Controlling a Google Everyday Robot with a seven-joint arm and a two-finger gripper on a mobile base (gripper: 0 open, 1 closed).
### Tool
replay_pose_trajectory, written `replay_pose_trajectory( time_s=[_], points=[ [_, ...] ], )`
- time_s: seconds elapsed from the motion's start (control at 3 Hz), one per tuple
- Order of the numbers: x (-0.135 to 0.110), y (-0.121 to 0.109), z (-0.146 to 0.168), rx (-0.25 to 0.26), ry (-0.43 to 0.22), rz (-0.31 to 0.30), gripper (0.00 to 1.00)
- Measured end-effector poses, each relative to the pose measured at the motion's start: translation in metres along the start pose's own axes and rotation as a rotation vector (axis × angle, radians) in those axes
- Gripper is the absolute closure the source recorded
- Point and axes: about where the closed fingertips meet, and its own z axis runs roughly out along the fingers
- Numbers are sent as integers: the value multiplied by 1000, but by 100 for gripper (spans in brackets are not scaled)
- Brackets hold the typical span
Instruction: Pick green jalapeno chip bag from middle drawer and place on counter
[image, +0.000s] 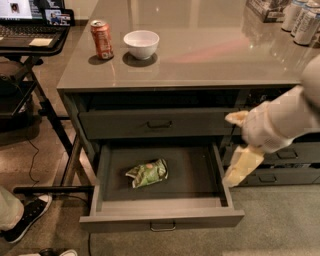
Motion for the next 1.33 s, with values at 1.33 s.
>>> replay_pose_trajectory(
  time_s=[1.33],
  points=[
    [18, -10, 144, -58, -220, 27, 0]
  ],
)
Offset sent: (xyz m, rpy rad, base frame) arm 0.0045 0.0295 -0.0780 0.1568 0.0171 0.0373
